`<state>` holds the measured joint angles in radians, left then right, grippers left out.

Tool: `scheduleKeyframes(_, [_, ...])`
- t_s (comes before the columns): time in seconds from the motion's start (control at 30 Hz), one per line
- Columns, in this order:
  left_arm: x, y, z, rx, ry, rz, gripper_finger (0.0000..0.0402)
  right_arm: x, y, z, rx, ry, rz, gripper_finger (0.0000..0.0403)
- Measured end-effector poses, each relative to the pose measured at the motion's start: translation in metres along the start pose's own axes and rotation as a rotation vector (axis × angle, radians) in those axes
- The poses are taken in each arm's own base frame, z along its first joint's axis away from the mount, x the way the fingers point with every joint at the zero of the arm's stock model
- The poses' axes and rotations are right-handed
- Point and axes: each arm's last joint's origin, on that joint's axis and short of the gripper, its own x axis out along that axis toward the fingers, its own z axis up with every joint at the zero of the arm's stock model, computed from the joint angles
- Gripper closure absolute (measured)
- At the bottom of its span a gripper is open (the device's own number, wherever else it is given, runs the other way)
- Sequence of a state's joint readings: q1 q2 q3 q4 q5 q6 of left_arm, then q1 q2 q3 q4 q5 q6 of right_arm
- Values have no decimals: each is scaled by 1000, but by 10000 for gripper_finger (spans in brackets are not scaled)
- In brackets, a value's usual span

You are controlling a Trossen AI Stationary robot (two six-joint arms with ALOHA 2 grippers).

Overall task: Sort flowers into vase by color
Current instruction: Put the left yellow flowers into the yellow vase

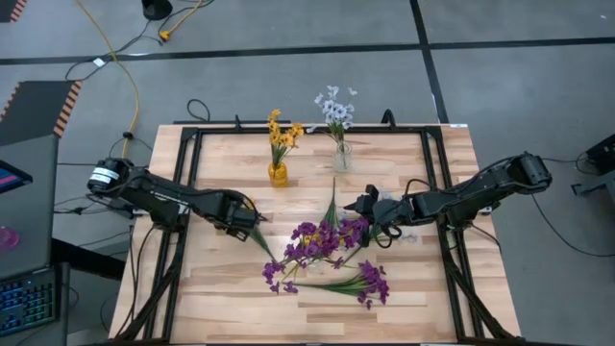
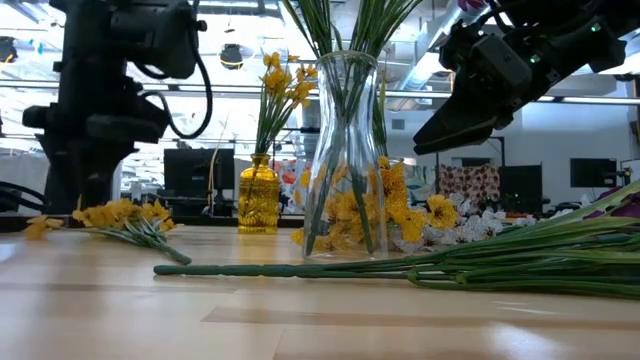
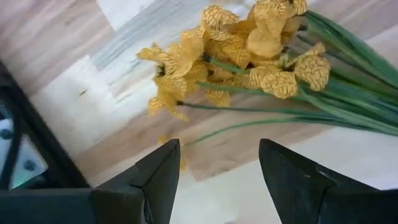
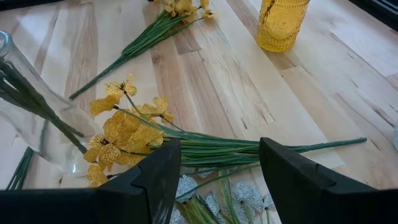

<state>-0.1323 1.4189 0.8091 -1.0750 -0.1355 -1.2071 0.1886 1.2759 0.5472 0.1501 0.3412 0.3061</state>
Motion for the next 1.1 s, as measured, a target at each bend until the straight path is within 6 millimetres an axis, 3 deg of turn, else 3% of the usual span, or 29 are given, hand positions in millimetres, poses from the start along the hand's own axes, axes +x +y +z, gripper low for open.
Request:
scheduleKeyframes(0.17, [-10,-10,1,-78,1,-79,194,0,0,0,0,0,0,159])
scheduleKeyframes(0.43, [-18,-38,-5,-282,-33,-342,194,0,0,0,0,0,0,159])
scheduleKeyframes(0.63, [-21,-45,-9,-475,-63,-405,194,0,0,0,1,0,0,159])
scheduleKeyframes(0.87, [-11,-49,-13,-700,-13,-416,194,0,0,0,2,-3,1,159])
scheduleKeyframes(1.1, [7,-60,-11,-780,-3,-355,194,0,0,1,5,-12,3,159])
